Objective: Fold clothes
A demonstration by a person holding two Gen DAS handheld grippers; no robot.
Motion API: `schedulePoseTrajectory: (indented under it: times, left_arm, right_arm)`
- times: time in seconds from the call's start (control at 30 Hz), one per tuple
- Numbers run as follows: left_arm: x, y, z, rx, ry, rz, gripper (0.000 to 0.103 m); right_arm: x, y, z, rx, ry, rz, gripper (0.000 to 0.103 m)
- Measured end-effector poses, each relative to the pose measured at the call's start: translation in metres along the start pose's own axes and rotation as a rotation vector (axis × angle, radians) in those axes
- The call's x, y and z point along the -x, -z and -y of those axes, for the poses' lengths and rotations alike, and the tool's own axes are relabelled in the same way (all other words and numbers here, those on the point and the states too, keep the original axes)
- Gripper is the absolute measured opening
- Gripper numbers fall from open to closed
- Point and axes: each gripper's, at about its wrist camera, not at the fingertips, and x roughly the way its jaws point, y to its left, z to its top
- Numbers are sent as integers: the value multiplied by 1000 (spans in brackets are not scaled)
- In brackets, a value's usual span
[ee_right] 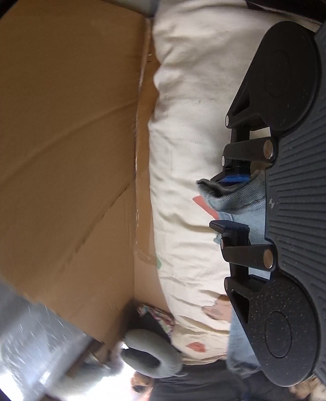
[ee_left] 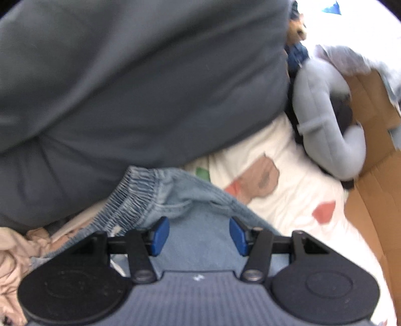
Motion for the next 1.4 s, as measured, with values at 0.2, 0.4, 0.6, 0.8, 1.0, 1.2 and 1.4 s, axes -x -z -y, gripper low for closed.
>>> schedulePoseTrajectory:
  times: [0.2, 0.4, 0.6, 0.8, 1.0, 1.2, 1.4]
  left_arm:
    - [31, -22, 18, 77, -13, -26, 56]
    - [0, -27, 49, 98, 83, -41, 57]
    - [-66, -23, 49, 122, 100, -126, 57]
    - [-128, -22, 11, 187, 119, -158, 53]
    - [-170, -23, -10, 221, 218, -179, 49]
    - [-190, -25, -21, 255, 292, -179, 24]
    - [-188, -21, -31, 230, 359, -143, 16]
  right_arm:
    - [8, 3, -5, 23, 19, 14, 11]
    - [28, 6, -29, 169, 87, 99, 11]
    - [46, 18, -61, 274, 190, 243, 11]
    - [65, 26, -92, 327, 297, 341, 11]
    - [75, 26, -121, 380, 399, 376, 11]
    - [92, 31, -156, 426, 485, 428, 10]
    - [130, 40, -194, 442, 500, 451, 10]
